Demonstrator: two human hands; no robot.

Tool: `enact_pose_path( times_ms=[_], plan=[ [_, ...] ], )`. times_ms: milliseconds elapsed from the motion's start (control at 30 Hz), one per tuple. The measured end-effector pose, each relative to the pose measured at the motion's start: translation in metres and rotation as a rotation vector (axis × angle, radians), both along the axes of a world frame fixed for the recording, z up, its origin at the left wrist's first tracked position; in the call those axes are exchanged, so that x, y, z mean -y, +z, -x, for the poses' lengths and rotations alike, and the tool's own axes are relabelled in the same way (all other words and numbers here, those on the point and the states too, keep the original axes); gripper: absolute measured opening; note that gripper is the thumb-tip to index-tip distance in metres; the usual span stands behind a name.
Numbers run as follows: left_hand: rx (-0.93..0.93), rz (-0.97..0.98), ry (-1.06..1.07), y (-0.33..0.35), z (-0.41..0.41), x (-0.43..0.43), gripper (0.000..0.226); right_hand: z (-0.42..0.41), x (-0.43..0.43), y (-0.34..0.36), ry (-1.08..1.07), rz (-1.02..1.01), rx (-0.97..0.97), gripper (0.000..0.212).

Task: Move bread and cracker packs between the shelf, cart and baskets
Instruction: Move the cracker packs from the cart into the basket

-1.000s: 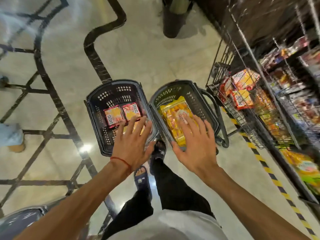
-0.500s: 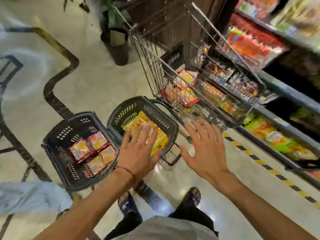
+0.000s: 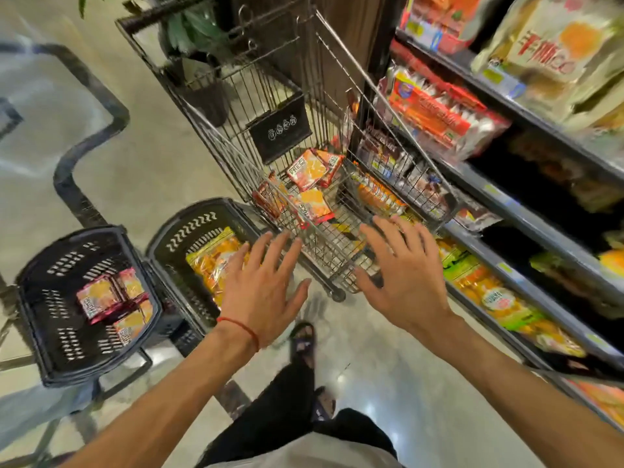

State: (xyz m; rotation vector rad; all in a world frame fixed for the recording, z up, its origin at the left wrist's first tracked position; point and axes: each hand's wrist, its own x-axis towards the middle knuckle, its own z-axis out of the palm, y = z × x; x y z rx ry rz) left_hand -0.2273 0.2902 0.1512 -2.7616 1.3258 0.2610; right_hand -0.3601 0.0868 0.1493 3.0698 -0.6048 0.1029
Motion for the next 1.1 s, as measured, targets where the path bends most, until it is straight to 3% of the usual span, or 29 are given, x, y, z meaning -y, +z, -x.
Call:
enact_pose_path(
  times_ms=[333,500,800,1100],
  plan=[
    [-0.082,0.034,0.029,-0.032,-0.074,0.145,0.071,-0.095,0.133,-0.016,0.123,0.062,-0.058,0.064],
    [-0.095,-0.065,0.12,-0.05,-0.108,0.186,0.073,-0.151,0.184,-0.039,0.227,0.011,-0.135,0.066],
    [-0.149,-0.136,0.452,-0.112,-0.162,0.242,0.068,-0.26,0.264,-0.12,0.5,-0.067,-0.251,0.068],
    [-0.269,-0.064,0.796,-0.201,-0.189,0.28,0.066,-0.341,0.295,-0.229,0.554,-0.17,-0.305,0.068]
  ],
)
